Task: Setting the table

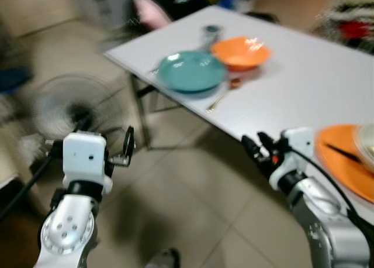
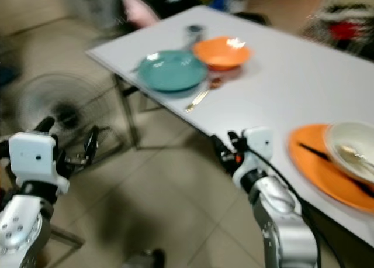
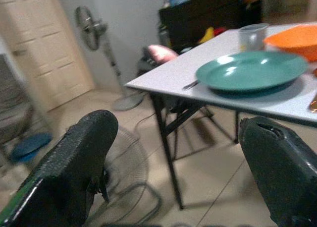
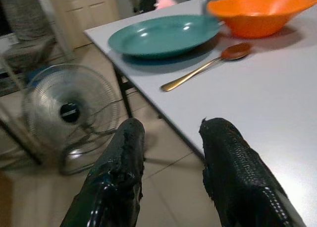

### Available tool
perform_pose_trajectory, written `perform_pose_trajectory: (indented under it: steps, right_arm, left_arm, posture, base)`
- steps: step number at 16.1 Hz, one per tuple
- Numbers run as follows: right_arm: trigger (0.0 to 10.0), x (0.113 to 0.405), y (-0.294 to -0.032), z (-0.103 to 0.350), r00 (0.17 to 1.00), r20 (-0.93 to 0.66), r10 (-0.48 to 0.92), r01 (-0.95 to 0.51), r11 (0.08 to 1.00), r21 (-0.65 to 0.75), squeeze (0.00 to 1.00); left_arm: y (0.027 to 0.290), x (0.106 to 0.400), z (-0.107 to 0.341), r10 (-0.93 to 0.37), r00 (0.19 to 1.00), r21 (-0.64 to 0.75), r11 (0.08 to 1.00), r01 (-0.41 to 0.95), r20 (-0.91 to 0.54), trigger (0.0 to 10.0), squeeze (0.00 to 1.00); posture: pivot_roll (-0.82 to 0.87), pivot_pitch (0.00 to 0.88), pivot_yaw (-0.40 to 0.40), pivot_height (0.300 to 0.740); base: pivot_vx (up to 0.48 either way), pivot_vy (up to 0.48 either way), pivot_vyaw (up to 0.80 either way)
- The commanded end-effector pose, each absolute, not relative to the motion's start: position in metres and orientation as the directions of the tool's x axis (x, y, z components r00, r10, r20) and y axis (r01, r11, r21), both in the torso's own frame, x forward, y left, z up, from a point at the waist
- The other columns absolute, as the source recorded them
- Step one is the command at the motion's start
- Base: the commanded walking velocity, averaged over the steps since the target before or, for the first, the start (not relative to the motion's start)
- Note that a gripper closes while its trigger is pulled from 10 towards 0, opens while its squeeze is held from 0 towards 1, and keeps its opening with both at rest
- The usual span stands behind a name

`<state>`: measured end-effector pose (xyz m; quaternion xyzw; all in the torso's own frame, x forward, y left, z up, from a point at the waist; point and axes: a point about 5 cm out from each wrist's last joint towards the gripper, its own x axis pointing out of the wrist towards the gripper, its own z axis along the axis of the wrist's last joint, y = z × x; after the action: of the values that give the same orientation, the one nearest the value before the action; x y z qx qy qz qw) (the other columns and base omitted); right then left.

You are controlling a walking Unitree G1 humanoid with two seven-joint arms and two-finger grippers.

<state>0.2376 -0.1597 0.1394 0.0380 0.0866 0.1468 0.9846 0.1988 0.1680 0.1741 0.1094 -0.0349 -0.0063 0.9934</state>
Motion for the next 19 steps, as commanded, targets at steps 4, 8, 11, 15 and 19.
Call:
perform_pose_trajectory:
  steps: [4,8,11,15,19]
  right_arm:
    - [10.0,0.238,-0.155,0.139,0.945,-0.165,0.281,-0.269,0.959,0.092,0.05]
    - [10.0,0.239,-0.156,0.139,0.942,-0.183,0.281,-0.261,0.957,0.129,0.0]
    - [10.0,0.24,-0.153,0.138,0.943,-0.184,0.276,-0.256,0.959,0.126,0.0]
    - [10.0,0.242,-0.15,0.141,0.942,-0.175,0.288,-0.267,0.955,0.13,0.0]
    - [10.0,0.25,-0.144,0.144,0.933,-0.162,0.321,-0.304,0.945,0.121,0.0]
  left_arm:
    - [0.171,0.2,0.177,-0.027,0.997,0.215,0.977,0.012,0.071,10.0,0.0]
    - [0.173,0.2,0.177,-0.023,0.997,0.216,0.976,0.008,0.068,10.0,0.0]
    - [0.176,0.201,0.178,-0.022,0.997,0.227,0.974,0.006,0.067,10.0,0.0]
    - [0.178,0.199,0.178,-0.017,0.998,0.233,0.973,0.003,0.06,10.0,0.0]
    - [0.181,0.197,0.178,0.0,0.998,0.238,0.971,-0.013,0.055,10.0,0.0]
  posture:
    - [0.02,0.07,0.05,0.74]
    - [0.02,0.065,0.049,0.74]
    - [0.02,0.067,0.049,0.74]
    - [0.03,0.076,0.05,0.74]
    - [0.04,0.084,0.037,0.74]
  base:
    - [0.0,0.068,0.75]
    - [0.0,0.362,0.15]
    - [0.0,0.414,-0.18]
    - [0.0,0.412,-0.8]
    - [0.0,0.41,-0.2]
